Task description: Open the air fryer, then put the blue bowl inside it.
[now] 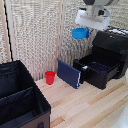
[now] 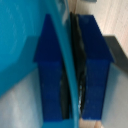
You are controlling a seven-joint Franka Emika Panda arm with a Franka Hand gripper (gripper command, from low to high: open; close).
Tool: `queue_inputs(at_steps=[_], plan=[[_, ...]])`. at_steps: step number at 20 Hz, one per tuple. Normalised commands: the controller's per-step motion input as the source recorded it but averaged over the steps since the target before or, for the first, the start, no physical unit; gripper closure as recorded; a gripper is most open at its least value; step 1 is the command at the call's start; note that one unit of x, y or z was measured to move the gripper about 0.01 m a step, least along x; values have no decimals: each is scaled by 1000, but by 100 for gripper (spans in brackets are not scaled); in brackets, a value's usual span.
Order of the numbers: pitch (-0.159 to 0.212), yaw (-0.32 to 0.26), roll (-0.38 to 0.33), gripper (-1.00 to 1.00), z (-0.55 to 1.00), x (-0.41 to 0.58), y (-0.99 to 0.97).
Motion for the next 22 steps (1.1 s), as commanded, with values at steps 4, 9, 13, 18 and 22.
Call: queue_inputs(at_steps=[4, 9, 13, 18, 22], plan=[[107, -124, 0, 100, -253, 1, -790], [145, -81, 0, 100, -470, 148, -638], [161, -29, -27, 100, -530, 149, -370], [193, -27, -63, 100, -432, 109, -289], [194, 0, -95, 100, -389, 221, -374]])
